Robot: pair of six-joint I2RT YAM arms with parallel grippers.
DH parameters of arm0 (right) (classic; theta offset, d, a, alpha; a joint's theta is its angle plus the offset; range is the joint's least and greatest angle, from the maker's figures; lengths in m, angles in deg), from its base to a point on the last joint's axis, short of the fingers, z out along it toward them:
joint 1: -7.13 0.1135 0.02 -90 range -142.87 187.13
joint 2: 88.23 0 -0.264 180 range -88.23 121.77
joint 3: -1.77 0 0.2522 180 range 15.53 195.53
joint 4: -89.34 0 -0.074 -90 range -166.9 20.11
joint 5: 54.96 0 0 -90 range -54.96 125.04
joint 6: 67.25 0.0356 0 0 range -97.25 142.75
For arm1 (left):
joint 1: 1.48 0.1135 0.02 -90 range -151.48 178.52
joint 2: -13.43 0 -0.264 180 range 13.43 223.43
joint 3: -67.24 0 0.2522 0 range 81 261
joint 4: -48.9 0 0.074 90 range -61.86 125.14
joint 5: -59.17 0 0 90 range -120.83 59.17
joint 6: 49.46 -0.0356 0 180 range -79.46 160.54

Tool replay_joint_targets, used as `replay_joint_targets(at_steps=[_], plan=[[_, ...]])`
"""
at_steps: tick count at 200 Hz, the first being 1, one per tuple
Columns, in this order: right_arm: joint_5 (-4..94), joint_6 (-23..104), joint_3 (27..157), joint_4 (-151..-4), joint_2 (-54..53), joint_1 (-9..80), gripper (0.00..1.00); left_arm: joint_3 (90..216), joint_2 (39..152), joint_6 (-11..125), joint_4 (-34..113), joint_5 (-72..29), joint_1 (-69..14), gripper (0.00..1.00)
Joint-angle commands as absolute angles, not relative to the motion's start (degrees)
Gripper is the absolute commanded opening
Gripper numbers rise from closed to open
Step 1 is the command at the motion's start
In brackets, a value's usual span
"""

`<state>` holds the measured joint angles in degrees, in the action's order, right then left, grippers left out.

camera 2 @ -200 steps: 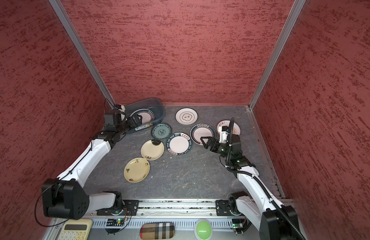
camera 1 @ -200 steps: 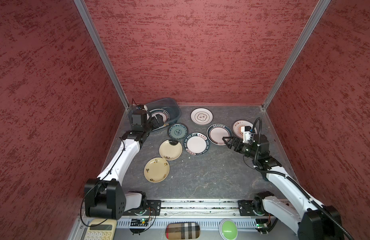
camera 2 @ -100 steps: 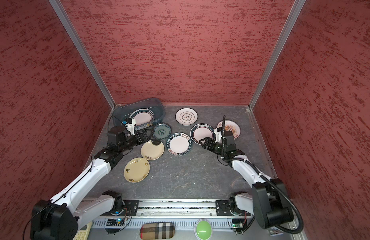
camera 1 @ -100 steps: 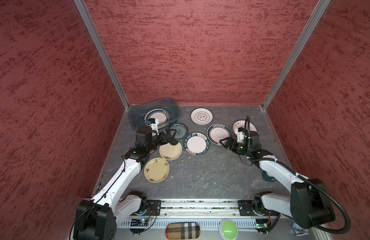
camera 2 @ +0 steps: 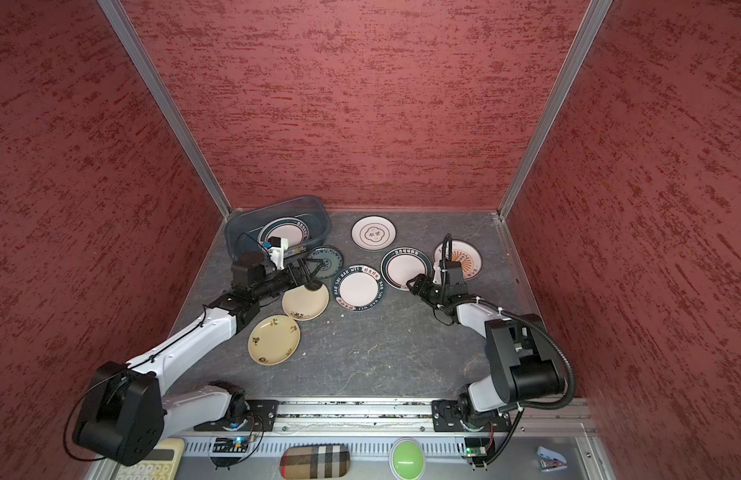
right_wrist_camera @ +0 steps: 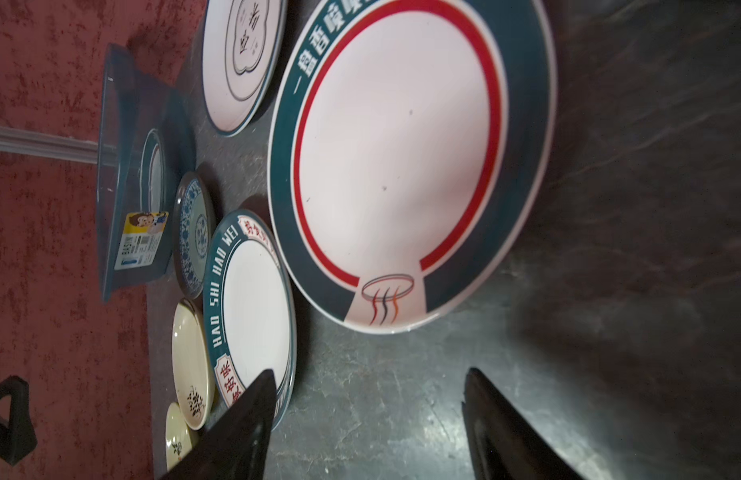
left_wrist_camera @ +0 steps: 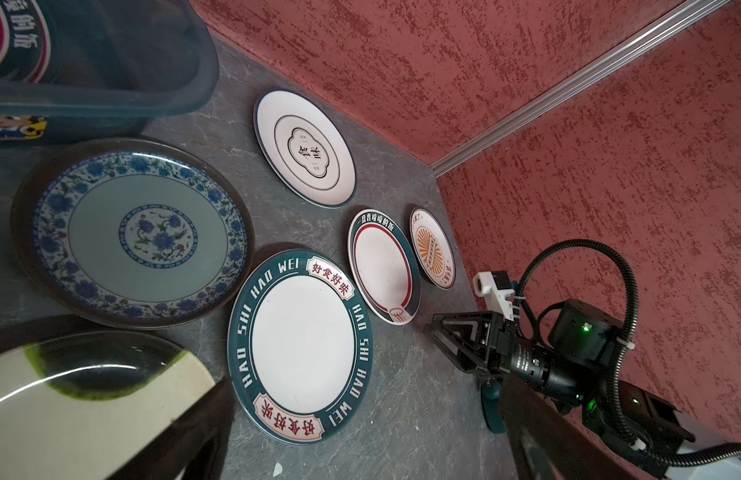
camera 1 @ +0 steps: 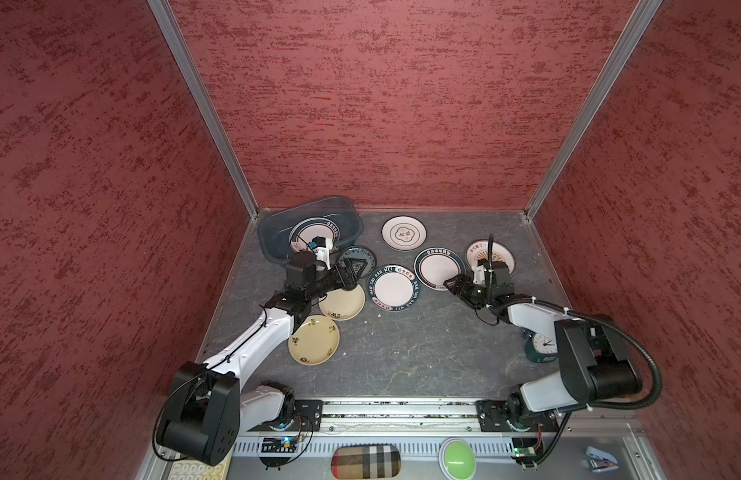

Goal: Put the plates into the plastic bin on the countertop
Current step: 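Press the right gripper onto the rim of the green-rimmed plate farther out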

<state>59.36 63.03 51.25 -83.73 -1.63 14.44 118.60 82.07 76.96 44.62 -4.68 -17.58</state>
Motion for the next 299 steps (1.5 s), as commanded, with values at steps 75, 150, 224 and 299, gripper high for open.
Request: replay_joint_targets(at_steps=[75,150,224,299], plan=[[57.5,68.0,51.0,-93.7,5.8,11.1,0.63,118.2,82.8,77.9,47.3,-4.2,-17.7,0.99],[58.0,69.7,52.0,-97.5,9.9,9.7,0.46,117.2,82.9,78.5,46.8,-4.8,-17.7,0.99],[55.0,72.6,51.4,-102.0,10.6,9.2,0.26,116.8,82.5,78.9,46.8,-4.3,-17.8,0.99],[55.2,72.4,51.7,-101.9,10.3,9.1,0.14,115.9,81.5,78.5,46.2,-5.0,-17.8,1.00]])
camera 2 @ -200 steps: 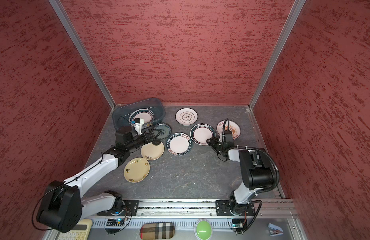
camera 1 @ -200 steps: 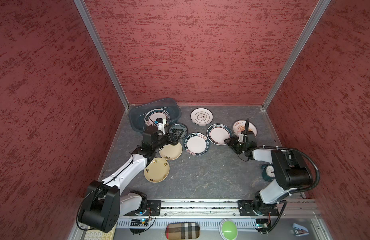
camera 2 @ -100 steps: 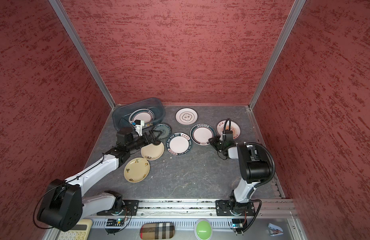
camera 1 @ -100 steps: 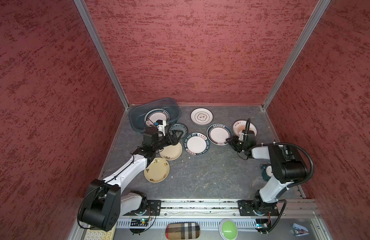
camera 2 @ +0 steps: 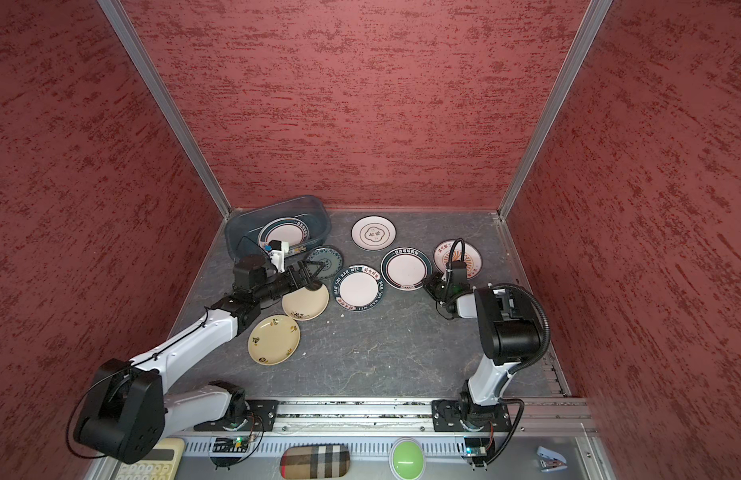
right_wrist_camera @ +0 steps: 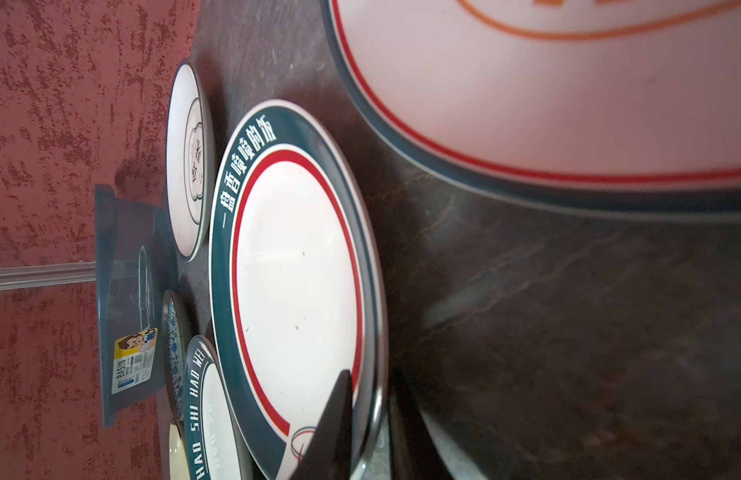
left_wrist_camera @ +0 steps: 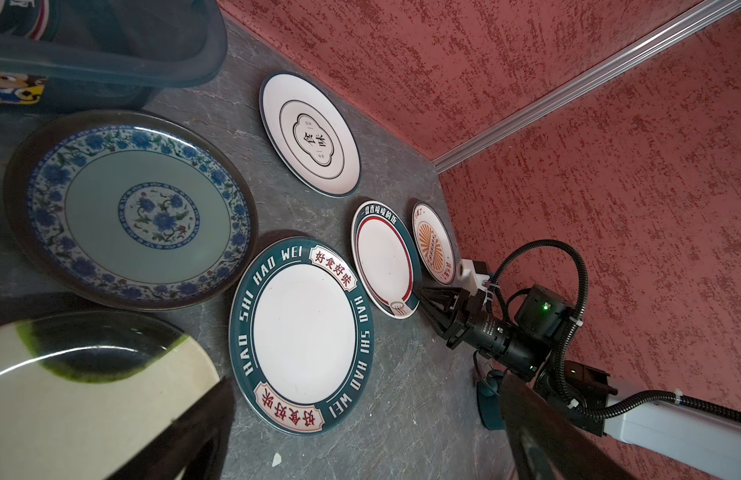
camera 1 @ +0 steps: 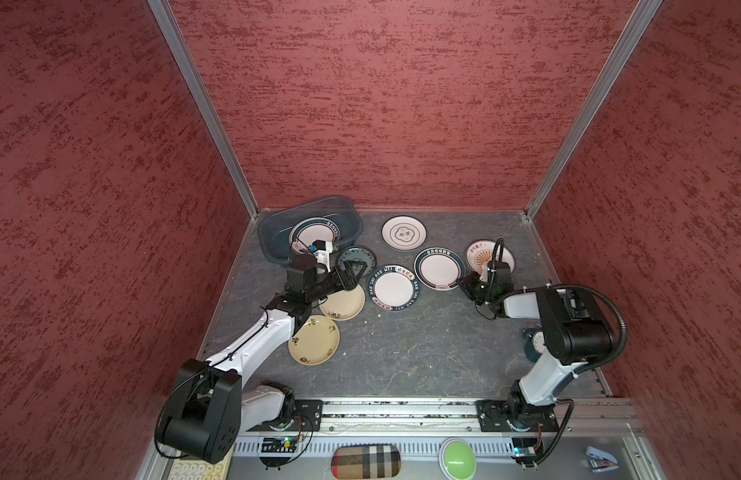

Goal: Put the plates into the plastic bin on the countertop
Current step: 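Press the right gripper onto the rim of the green-rimmed plate farther out, then tilt the green-rimmed plate up on edge with the right gripper while the left gripper approaches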

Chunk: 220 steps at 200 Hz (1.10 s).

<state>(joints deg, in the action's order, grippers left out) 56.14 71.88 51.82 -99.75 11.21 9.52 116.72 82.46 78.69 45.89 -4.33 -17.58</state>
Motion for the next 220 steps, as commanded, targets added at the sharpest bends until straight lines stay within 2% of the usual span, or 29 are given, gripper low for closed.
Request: replay_joint_targets(at_steps=[1,33,62,220], plan=[[55.3,72.5,51.7,-101.9,10.2,9.1,0.14,115.9,81.5,78.5,46.2,-5.0,-17.8,1.00],[55.6,72.6,51.7,-101.9,9.9,9.1,0.11,115.7,81.5,78.5,46.2,-5.1,-17.8,0.99],[56.1,72.7,51.5,-101.9,9.3,9.1,0.00,115.8,81.3,78.6,46.2,-4.9,-17.8,0.99],[52.7,69.3,47.7,-98.0,-1.8,9.1,0.00,117.6,85.3,80.1,48.5,-4.3,-19.0,0.99]])
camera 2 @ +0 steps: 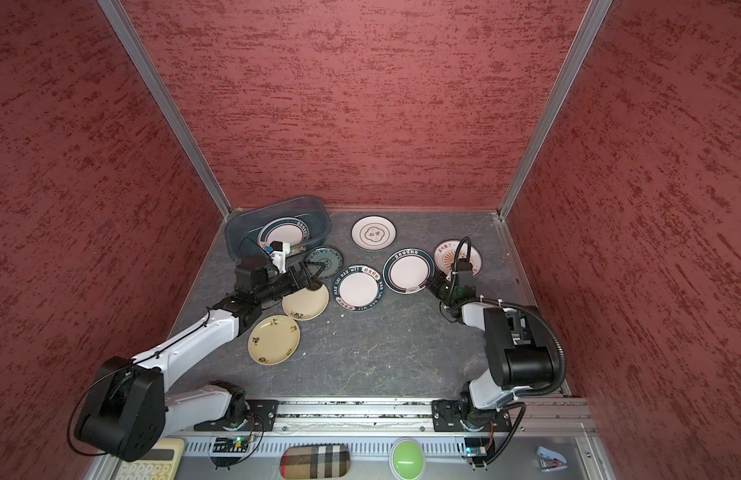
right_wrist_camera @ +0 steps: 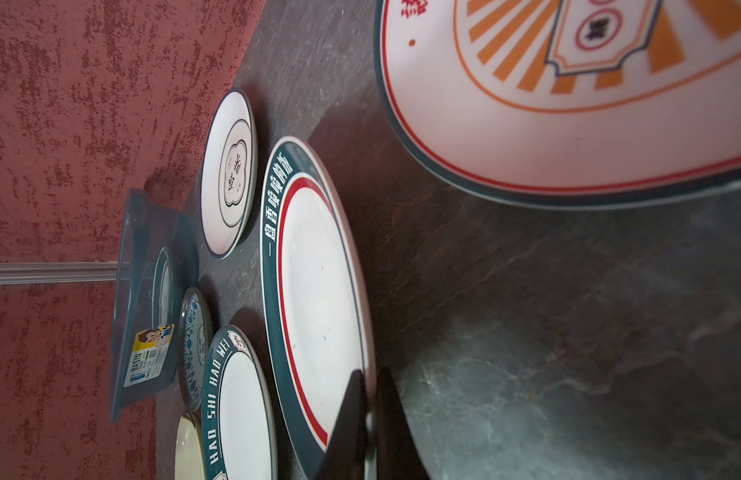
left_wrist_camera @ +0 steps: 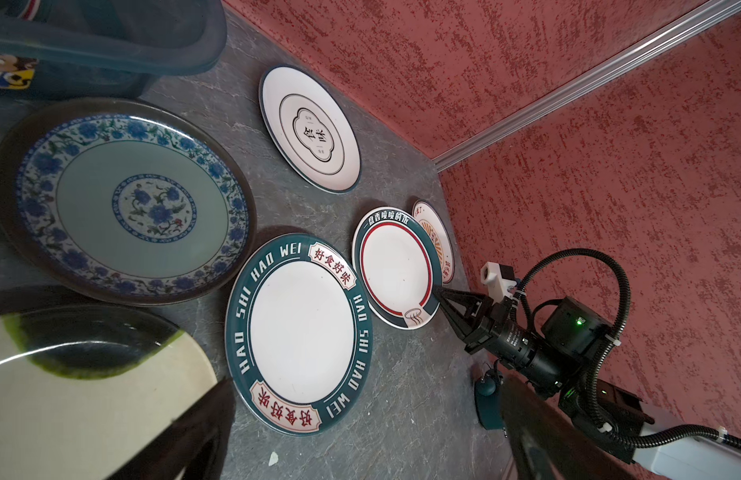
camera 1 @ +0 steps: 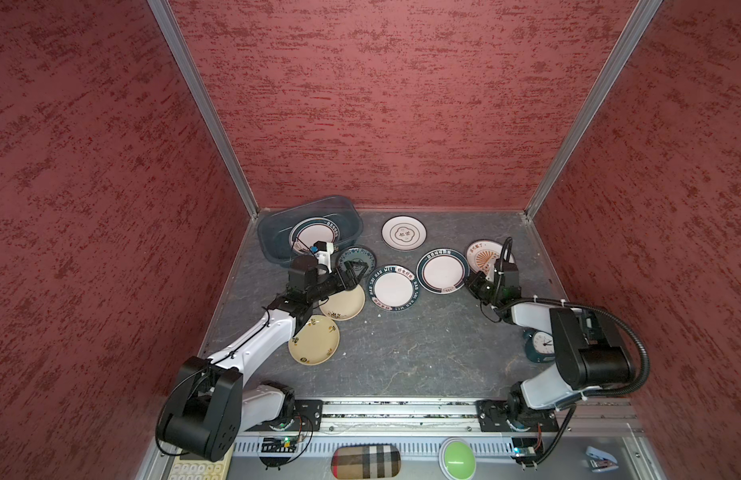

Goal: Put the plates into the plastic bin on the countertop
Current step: 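Tilt the green-rimmed plate up on edge with the right gripper while the left gripper approaches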

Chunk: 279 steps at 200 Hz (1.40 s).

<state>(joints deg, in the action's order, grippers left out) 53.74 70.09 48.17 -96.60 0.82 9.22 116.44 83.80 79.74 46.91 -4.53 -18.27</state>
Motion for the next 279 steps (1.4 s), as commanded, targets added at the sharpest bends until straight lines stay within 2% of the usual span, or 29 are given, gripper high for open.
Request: replay_joint_targets(at_steps=[1,59,111,169,225,279], plan=[[52.7,69.3,47.6,-98.0,-1.8,9.1,0.00,117.6,85.4,80.1,48.5,-4.3,-19.0,0.99],[53.9,69.1,46.5,-97.3,-4.6,9.1,0.00,120.1,87.9,80.5,48.9,-4.7,-20.9,0.99],[51.4,67.0,45.5,-92.1,-15.4,9.0,0.00,121.7,89.8,80.8,48.8,-5.7,-22.6,0.99],[55.7,67.3,43.8,-90.0,-23.2,9.4,0.00,122.7,92.5,80.6,51.2,-5.1,-24.4,0.99],[58.4,69.7,43.8,-90.1,-26.1,13.4,0.00,123.7,95.6,80.4,53.2,-5.2,-25.6,0.99],[58.2,70.5,45.7,-91.0,-24.6,18.3,0.00,124.2,97.7,81.2,55.1,-4.1,-25.9,0.99]])
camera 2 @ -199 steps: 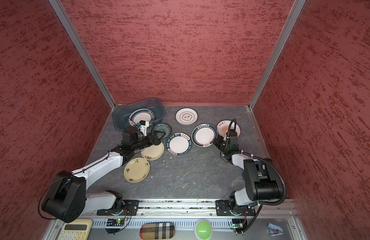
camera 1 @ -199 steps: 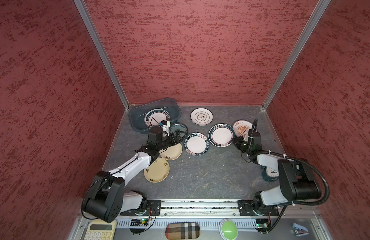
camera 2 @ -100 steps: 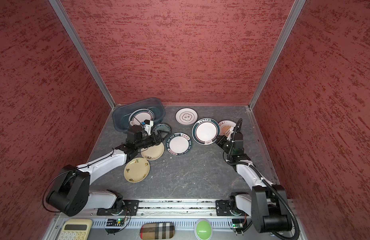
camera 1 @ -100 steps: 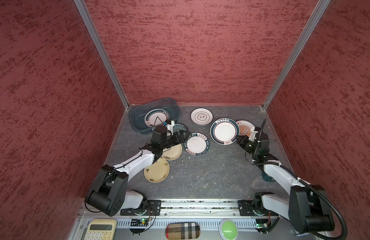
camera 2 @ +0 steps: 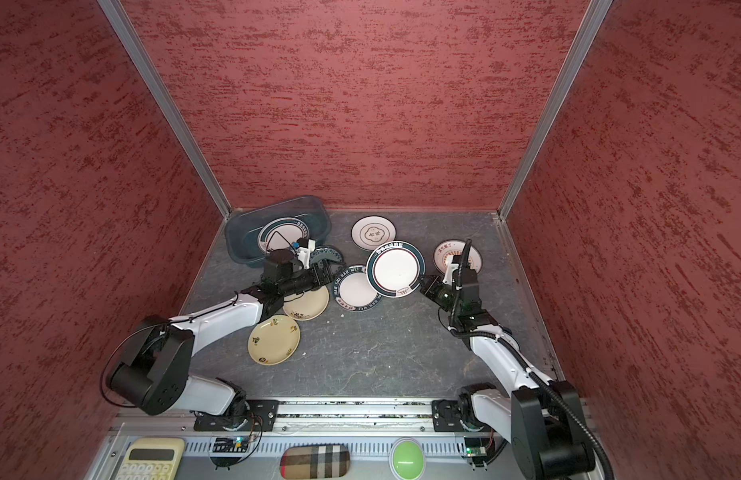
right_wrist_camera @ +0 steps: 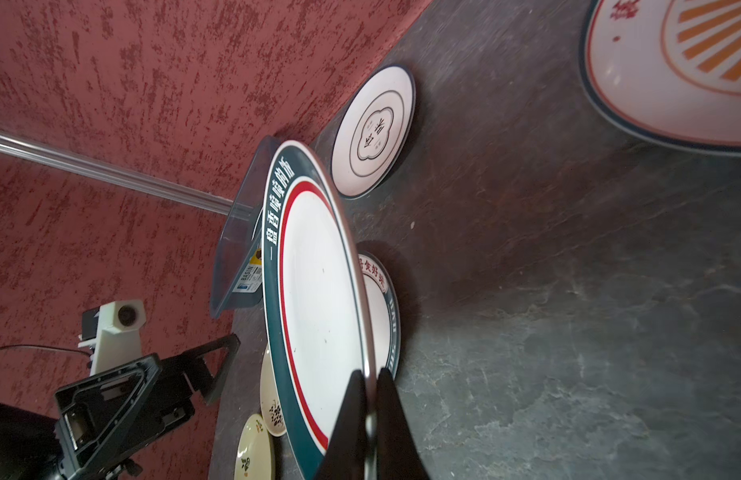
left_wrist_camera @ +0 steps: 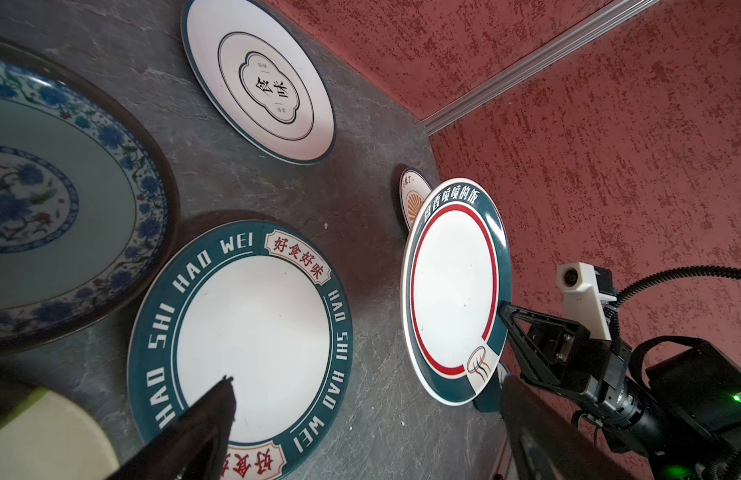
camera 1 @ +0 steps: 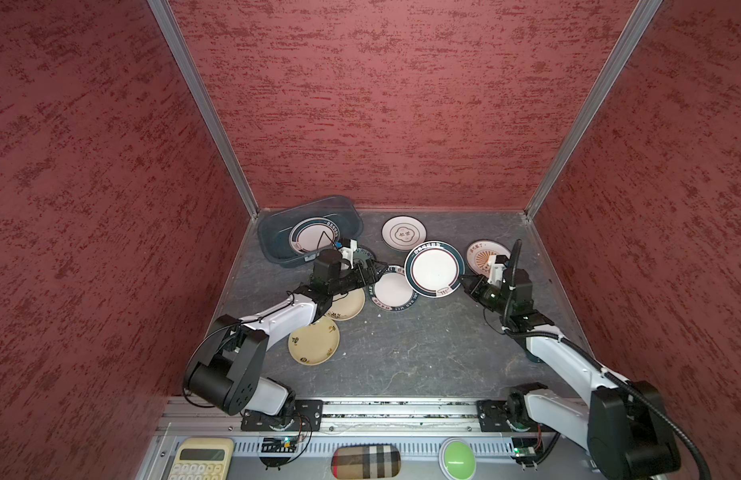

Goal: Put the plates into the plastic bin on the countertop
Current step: 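Tilt the green-rimmed plate up on edge with the right gripper while the left gripper approaches, then grasp the upright plate rim with the left gripper beside the right gripper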

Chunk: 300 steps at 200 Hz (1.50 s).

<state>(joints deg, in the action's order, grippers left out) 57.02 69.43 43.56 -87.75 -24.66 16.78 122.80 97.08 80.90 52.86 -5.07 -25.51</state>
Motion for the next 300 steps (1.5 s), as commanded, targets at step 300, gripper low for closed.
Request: replay_joint_targets(at_steps=[300], plan=[[62.4,74.5,48.6,-99.0,-18.1,25.9,0.00,125.6,107.7,87.0,66.1,0.8,-26.5,0.67]])
